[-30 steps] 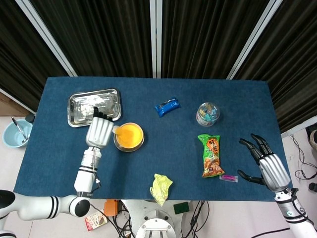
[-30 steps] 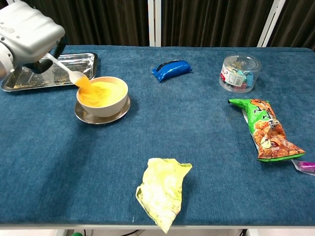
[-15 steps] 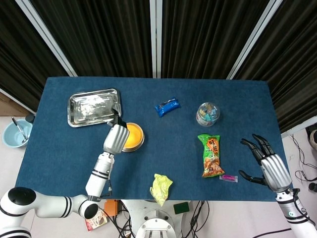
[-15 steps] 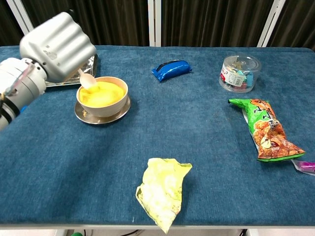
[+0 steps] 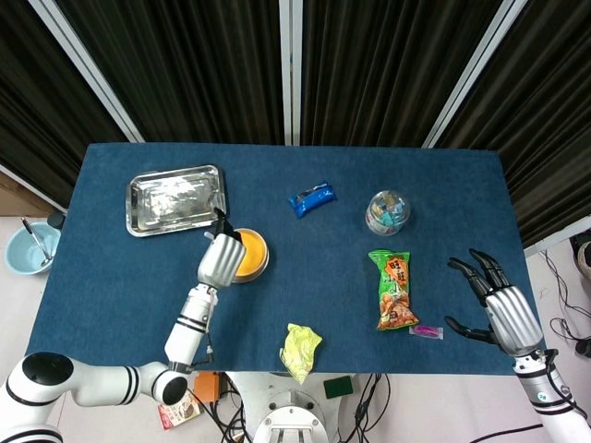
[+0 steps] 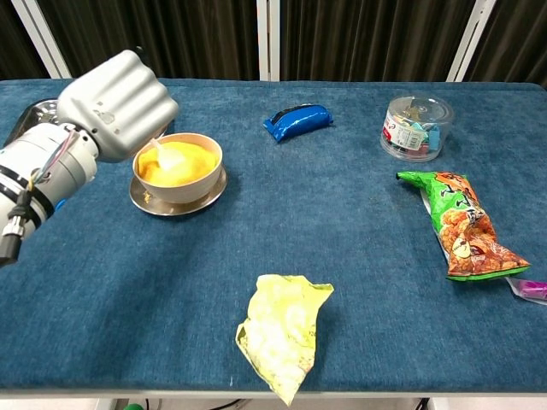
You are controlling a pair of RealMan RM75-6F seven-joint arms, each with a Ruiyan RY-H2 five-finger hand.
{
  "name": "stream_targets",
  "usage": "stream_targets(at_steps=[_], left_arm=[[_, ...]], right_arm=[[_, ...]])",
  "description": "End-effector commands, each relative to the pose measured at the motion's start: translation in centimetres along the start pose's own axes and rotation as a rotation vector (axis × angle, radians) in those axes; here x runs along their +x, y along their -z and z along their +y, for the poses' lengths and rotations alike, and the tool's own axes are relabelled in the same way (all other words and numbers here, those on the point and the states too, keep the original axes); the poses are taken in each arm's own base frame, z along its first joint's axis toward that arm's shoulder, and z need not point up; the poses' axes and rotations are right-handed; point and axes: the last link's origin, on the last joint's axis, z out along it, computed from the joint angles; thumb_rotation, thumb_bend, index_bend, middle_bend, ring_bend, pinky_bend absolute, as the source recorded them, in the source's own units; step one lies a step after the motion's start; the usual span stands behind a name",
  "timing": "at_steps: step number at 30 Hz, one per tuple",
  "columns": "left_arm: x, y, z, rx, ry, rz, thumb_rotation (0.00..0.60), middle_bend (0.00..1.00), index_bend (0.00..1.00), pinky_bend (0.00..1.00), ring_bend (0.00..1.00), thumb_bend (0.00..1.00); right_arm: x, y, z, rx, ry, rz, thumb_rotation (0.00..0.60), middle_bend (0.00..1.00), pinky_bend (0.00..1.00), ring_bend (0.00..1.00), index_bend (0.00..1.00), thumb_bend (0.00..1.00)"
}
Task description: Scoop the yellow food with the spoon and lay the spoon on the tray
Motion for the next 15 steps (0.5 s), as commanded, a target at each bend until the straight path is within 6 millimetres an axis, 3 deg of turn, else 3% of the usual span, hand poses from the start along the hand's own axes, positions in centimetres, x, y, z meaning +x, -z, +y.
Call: stream_targets(at_steps=[1,15], left_arm=[[-0.8,-0.2,-0.3,0.005,0.126,-0.045,0.6,0.52,0.6,0.24,0.38,0.49],[-2.4,0.5,-3.4,0.07,0.467,-0.142,0.6,0.5,0.6,0.24,0.37,0.49]], right_arm=[[0.0,0.0,0.0,-0.001,0.0,0.0,0.6,0.19,0.08,0.0,0.11,0.18],[0.0,-0.2,-0.4,0.009,0.002,0.002,0.6,0.19,0.08,0.0,0.11,0.18]])
